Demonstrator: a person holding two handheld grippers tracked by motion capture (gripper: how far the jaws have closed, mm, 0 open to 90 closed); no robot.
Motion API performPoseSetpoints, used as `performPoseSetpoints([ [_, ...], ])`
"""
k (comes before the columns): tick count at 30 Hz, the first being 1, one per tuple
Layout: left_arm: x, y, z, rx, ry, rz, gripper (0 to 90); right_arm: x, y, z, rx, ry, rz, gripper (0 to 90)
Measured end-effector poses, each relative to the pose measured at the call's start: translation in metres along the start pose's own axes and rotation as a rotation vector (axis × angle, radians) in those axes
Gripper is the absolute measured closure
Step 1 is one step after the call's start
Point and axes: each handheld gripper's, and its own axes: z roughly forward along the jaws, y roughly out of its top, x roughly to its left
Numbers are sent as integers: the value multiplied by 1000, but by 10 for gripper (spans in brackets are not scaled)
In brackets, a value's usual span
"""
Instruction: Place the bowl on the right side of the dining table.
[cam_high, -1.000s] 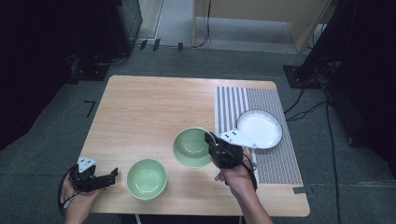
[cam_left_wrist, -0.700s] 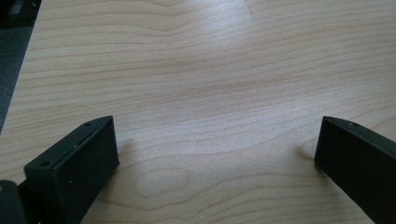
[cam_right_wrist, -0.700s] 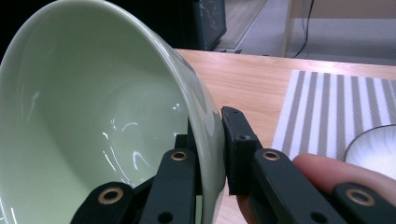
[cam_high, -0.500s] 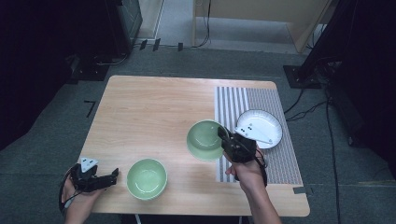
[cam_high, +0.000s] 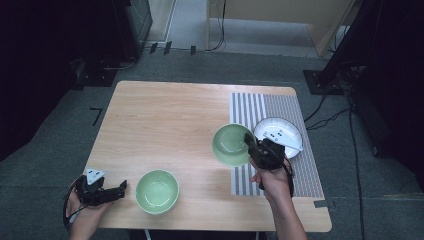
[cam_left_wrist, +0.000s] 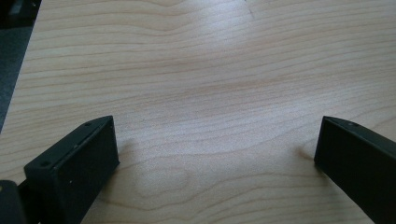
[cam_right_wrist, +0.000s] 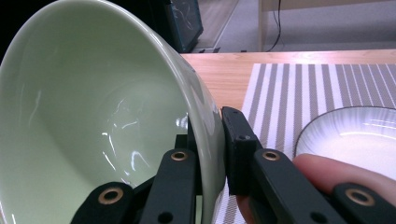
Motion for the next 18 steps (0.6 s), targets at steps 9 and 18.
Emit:
performPoseSetpoints([
  [9,0,0,0,1,0,0,0,-22,0,3,-1,-37,46,838],
  [18,0,0,0,1,0,0,0,-47,-2,7,1,-83,87,838],
])
